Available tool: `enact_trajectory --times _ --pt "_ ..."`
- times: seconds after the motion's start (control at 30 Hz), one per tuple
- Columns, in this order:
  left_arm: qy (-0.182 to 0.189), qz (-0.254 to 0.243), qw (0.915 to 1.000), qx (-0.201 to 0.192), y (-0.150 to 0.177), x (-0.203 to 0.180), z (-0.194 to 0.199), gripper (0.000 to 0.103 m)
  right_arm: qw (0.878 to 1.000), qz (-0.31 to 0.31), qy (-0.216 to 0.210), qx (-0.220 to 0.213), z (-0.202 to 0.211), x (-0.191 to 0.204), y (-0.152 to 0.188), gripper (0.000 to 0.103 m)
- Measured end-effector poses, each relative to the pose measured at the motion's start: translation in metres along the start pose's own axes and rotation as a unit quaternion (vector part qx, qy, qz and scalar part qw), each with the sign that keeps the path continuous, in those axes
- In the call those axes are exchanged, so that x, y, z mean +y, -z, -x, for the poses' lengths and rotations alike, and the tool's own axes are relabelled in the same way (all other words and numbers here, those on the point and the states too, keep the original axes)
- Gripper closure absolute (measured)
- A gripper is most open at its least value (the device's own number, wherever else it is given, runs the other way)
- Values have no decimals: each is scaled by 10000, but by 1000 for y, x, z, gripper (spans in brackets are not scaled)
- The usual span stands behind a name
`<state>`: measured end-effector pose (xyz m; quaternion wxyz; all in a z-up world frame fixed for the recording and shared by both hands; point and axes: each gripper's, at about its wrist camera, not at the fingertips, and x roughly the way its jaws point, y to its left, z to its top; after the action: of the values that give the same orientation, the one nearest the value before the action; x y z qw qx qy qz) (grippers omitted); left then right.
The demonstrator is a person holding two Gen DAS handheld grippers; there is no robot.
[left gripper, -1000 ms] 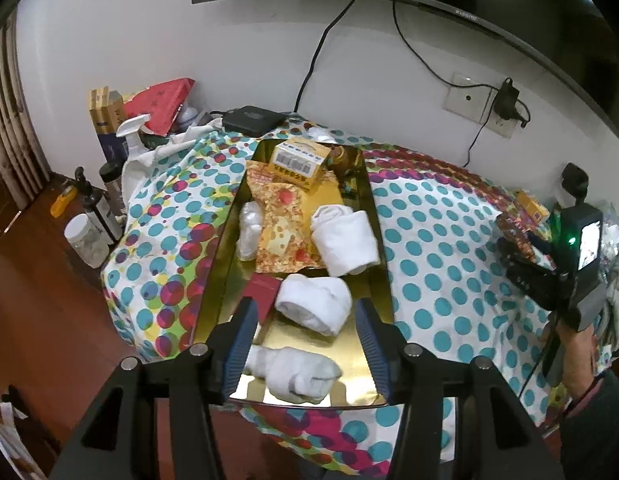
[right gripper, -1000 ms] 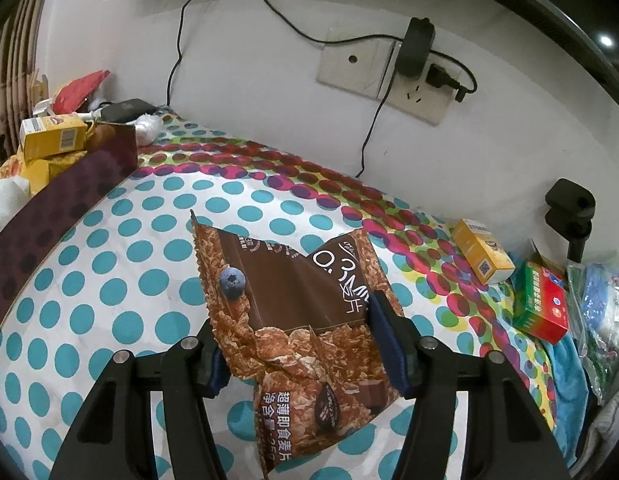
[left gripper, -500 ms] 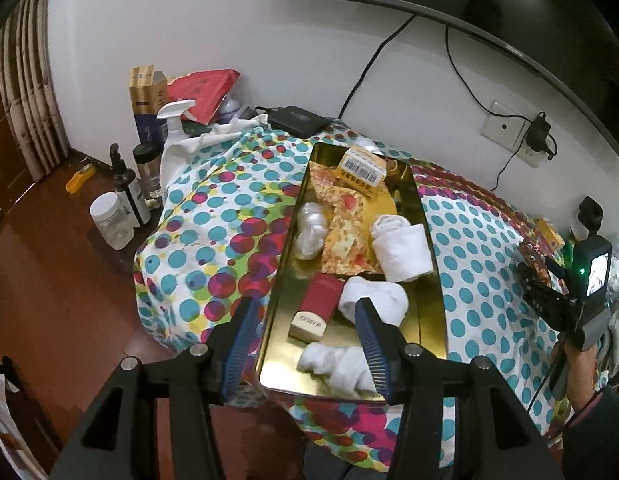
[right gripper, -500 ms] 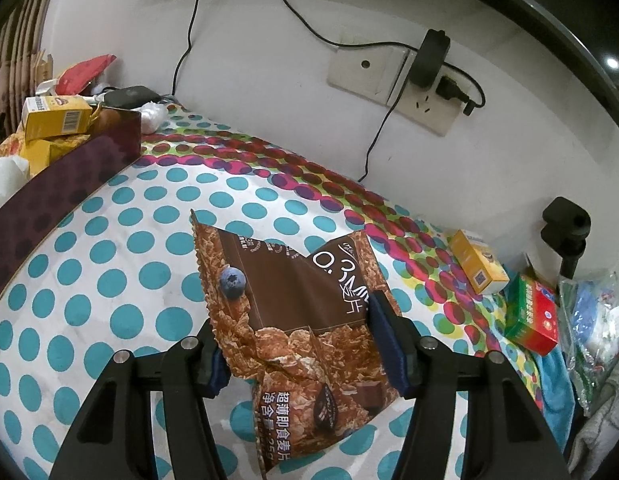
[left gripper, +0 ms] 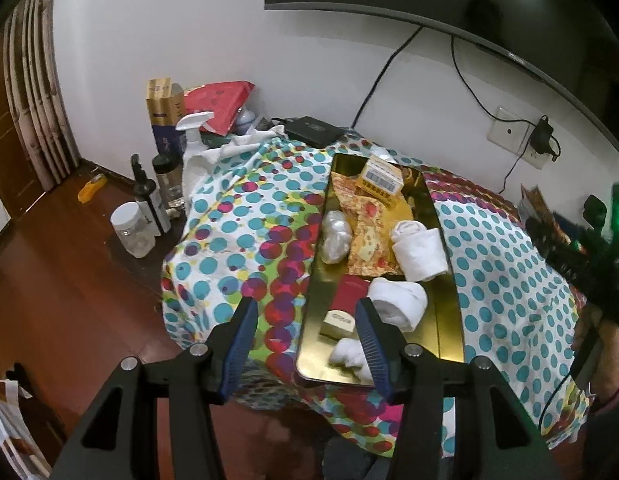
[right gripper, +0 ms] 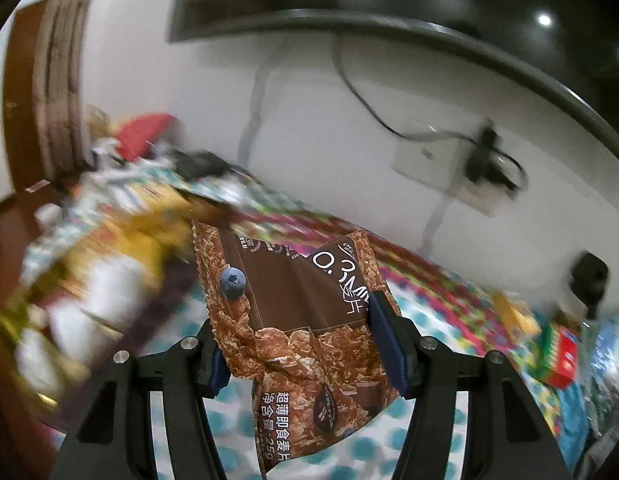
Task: Organize objects
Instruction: 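Carry the brown snack bag with the right tool over the tray and release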
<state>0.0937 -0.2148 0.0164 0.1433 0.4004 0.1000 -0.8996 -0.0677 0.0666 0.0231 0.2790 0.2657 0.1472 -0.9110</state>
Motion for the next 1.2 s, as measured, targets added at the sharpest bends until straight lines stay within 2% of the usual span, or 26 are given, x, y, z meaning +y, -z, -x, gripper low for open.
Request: enact_trajectory --times 0.03,0.13,0.3,0.4,0.53,0.67,0.8,0.93,1.13,1.2 --pt "26 46 10000 8 -1 4 2 51 9998 42 -208 -39 4 14 -10 45" --pt "29 159 9999 3 -2 15 5 51 9985 223 -491 -128 10 48 -31 45" --pt "30 381 9993 30 -2 28 6 51 9954 519 -799 -108 8 102 -45 44" --pt "101 374 9992 44 -2 31 6 51 9938 747 -829 -36 2 127 -45 45" --pt "-33 228 9997 18 -5 31 6 51 9915 1047 -768 35 -5 151 -39 45" --pt "108 395 9991 -59 -8 39 8 51 9856 1548 -680 13 -20 182 -31 45" --pt "75 438 9990 -6 -5 48 5 51 9796 1942 -510 -47 -32 202 -23 45" --pt "56 653 9978 73 -2 60 2 51 9749 2185 -424 73 -45 213 -15 45" --pt "68 732 9972 133 1 63 -2 51 9763 2093 -524 190 -41 210 -10 39" --pt "130 716 9972 166 3 59 -4 51 9776 2011 -571 255 -42 207 -8 34"
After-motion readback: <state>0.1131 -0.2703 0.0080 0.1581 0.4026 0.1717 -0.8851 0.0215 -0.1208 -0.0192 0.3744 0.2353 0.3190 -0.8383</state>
